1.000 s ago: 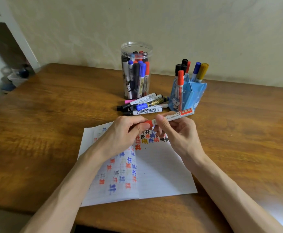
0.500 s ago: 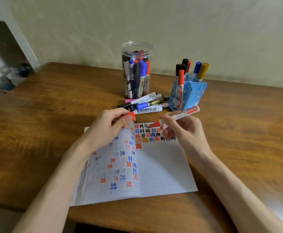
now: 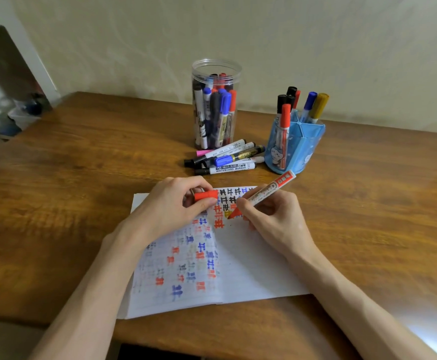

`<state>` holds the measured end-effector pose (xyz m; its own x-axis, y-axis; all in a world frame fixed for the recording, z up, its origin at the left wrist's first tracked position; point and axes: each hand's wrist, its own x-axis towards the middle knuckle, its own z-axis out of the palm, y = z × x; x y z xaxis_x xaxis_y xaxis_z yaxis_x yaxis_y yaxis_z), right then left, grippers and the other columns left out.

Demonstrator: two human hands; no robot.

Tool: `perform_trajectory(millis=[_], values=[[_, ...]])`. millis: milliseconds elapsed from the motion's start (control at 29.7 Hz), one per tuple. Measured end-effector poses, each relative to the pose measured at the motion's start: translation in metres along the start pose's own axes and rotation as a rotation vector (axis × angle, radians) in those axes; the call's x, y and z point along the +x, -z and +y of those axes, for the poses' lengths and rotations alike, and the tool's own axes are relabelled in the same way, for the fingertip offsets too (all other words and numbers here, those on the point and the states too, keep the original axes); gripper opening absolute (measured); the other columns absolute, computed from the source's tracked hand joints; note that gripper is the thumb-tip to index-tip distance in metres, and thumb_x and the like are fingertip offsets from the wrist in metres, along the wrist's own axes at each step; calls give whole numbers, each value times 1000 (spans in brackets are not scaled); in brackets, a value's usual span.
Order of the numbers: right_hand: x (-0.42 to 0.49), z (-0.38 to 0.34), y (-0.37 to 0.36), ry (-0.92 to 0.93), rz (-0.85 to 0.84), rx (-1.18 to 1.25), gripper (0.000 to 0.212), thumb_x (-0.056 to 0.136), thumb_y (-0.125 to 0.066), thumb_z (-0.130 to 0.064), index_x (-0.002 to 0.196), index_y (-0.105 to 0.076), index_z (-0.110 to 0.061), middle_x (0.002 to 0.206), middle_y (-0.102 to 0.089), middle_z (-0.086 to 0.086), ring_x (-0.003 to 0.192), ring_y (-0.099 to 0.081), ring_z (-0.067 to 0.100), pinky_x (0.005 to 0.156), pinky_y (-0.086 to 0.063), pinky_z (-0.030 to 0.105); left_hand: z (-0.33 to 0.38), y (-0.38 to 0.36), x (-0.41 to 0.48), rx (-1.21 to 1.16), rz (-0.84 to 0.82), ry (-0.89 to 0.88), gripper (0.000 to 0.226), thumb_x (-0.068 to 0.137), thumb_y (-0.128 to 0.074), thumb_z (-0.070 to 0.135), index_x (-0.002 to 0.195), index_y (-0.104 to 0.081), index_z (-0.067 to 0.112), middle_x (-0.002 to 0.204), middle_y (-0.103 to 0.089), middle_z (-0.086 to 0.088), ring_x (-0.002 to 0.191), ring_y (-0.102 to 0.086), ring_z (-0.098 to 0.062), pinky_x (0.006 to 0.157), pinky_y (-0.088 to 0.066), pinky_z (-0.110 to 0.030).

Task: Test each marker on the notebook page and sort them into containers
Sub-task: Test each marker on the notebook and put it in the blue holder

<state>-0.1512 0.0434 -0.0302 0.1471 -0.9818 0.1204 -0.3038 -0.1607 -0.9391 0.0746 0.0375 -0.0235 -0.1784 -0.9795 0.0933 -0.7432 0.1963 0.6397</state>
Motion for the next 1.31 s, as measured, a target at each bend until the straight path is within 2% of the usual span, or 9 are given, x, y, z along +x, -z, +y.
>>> perform_trajectory(millis=[235, 370, 471, 639, 773, 941, 1177, 1311], values=[[0, 3, -1, 21, 5, -88, 11, 93, -79, -28, 86, -78, -19, 82, -80, -11, 73, -76, 6, 65, -57, 20, 0, -1, -1, 19, 18, -22, 22, 91, -71, 46, 112, -67, 43, 103, -68, 22, 93, -63, 4, 70, -47, -12], [-2, 3, -2, 44, -11, -109, 11, 93, -79, -28, 83, -77, -24, 80, -79, -14, 71, -76, 6, 64, -58, 22, -1, -2, -1, 34, 20, -23, 22, 91, -71, 47, 111, -65, 45, 101, -66, 25, 93, -63, 5, 68, -47, -10], [-2, 2, -3, 93, -4, -166, 17, 93, -79, -23, 78, -74, -29, 76, -77, -17, 68, -74, 5, 60, -55, 18, 0, -3, -1, 41, 24, -22, 21, 91, -71, 47, 111, -64, 45, 98, -63, 27, 90, -61, 8, 65, -45, -9], [-1, 4, -1, 105, 19, -150, 13, 93, -78, -22, 81, -73, -20, 80, -77, -10, 73, -75, 8, 62, -59, 24, 0, -2, 0, 49, 31, -31, 21, 91, -71, 46, 111, -65, 44, 95, -60, 28, 87, -58, 13, 63, -42, -7], [-1, 3, -1, 99, 14, -122, 13, 94, -78, -24, 81, -75, -20, 80, -79, -11, 74, -76, 9, 64, -60, 27, 0, -3, 0, 50, 29, -27, 21, 91, -71, 46, 111, -63, 45, 97, -60, 28, 87, -56, 13, 65, -42, -8], [-4, -1, -4, 143, -35, -143, 18, 93, -79, -23, 79, -74, -32, 79, -77, -17, 72, -74, 3, 63, -55, 17, -1, -3, 0, 54, 28, -28, 22, 91, -71, 46, 111, -63, 45, 97, -59, 27, 85, -56, 14, 63, -44, -7], [-4, 1, -2, 137, 48, -189, 28, 90, -78, -15, 69, -64, -29, 70, -72, -11, 61, -65, 2, 55, -47, 14, 0, -3, -1, 56, 33, -34, 24, 91, -71, 45, 114, -65, 41, 99, -60, 25, 85, -55, 14, 64, -43, -7], [-3, 2, -2, 144, 46, -150, 19, 92, -78, -19, 75, -71, -26, 77, -76, -12, 68, -72, 6, 60, -57, 23, -1, -3, -1, 54, 32, -35, 23, 91, -71, 46, 113, -65, 42, 100, -63, 24, 88, -58, 13, 65, -45, -8]])
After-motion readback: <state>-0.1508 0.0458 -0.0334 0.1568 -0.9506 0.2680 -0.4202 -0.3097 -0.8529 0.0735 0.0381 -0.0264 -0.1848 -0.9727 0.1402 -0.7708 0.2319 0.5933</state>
